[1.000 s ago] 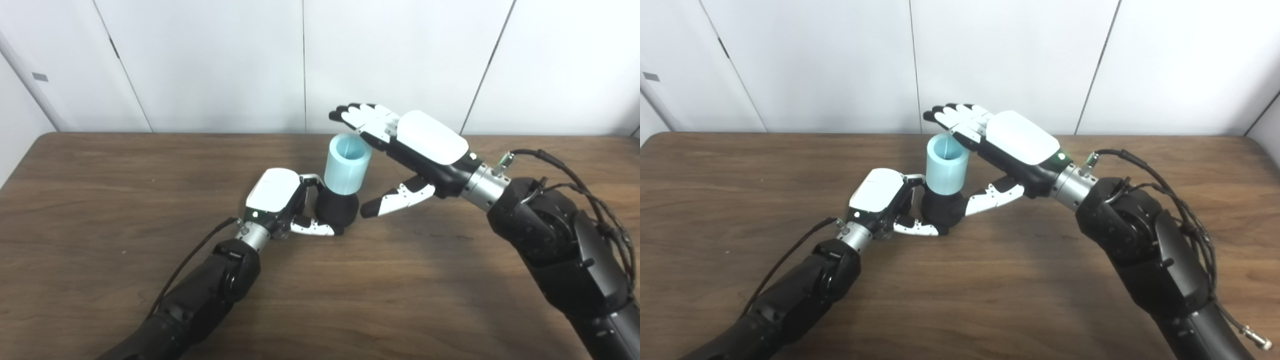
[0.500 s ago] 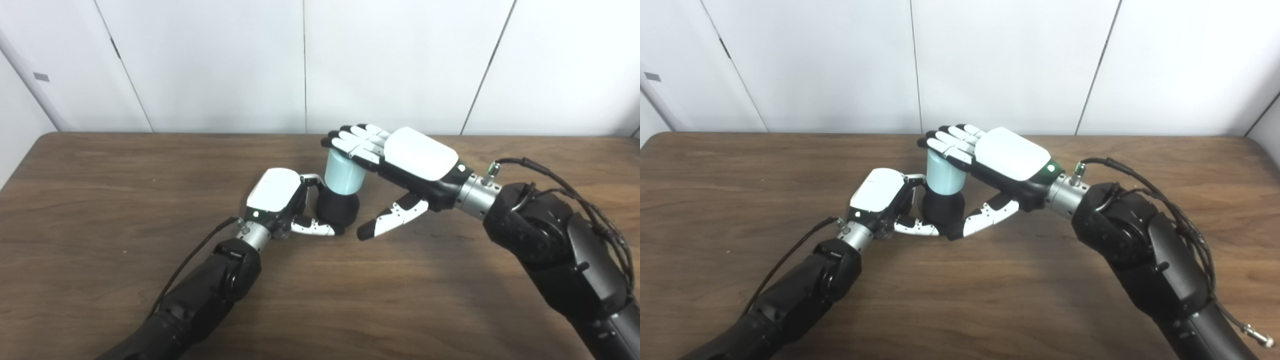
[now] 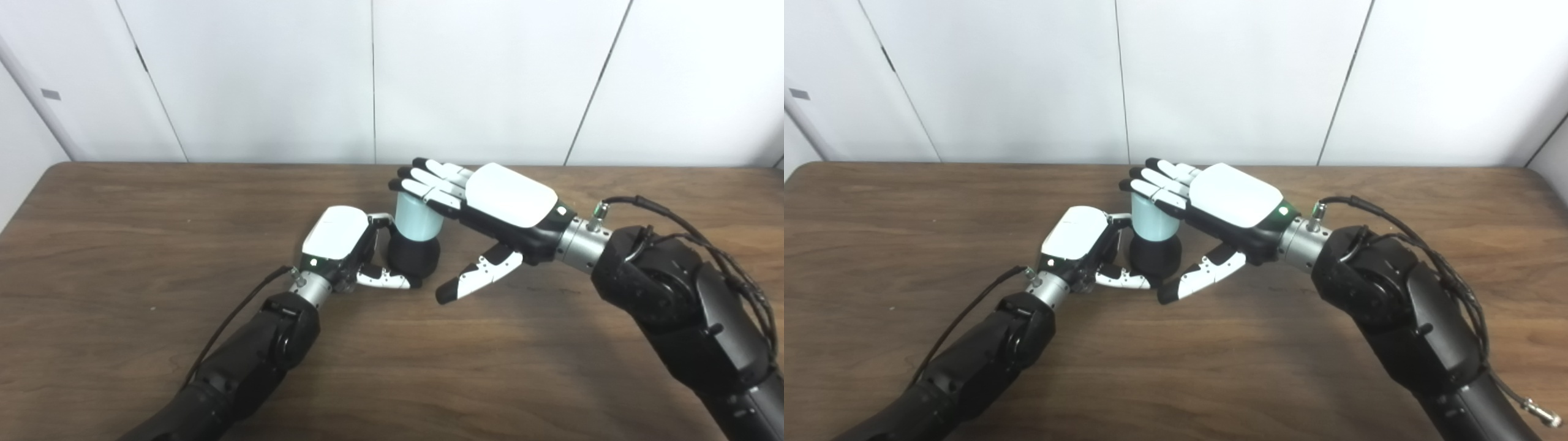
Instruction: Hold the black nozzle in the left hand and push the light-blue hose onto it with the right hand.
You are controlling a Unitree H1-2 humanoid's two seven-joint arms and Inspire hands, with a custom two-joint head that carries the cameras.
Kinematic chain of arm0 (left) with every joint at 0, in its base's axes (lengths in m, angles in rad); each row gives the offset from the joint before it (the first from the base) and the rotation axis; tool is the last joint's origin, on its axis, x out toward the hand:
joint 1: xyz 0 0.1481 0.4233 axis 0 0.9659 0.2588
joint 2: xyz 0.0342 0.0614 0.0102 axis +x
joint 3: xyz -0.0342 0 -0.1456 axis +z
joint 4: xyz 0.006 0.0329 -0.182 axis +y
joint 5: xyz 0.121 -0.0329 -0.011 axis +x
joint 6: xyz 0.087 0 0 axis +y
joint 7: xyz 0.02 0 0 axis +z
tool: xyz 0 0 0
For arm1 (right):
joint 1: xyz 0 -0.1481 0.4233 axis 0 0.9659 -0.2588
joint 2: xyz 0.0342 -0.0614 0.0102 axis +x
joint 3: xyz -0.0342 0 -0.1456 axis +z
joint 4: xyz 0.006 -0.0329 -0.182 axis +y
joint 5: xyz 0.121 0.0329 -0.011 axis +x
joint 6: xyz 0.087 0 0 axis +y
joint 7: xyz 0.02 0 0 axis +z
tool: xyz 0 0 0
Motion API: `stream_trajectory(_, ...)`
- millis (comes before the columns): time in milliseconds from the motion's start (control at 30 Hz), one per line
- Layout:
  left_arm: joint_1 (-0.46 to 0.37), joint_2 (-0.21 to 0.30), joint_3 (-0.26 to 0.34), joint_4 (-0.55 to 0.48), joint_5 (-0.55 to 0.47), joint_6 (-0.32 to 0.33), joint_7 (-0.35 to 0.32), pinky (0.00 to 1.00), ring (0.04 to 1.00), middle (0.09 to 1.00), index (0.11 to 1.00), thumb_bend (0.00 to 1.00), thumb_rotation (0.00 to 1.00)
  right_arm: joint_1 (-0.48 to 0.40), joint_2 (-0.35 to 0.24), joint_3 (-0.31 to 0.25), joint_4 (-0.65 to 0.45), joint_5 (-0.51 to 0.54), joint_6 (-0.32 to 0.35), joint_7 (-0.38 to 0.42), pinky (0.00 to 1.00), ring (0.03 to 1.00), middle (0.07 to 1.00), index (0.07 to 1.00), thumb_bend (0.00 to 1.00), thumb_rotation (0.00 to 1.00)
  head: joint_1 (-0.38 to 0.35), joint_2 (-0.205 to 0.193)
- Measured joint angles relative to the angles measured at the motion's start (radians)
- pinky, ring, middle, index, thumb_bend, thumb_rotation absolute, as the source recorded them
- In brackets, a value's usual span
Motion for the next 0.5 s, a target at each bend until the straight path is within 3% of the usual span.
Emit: stream_trajectory(500, 0.002, 0.000, 0.001, -0.001, -0.002, 0.000, 0.000, 0.23, 0.294, 0.403, 0.519, 0.51, 0.00, -0.029, 0.004, 0.043, 0.016, -0.017, 0.006, -0.001, 0.95, 1.000, 0.995, 0.971, 0.83, 1.00, 0.003, 0.008)
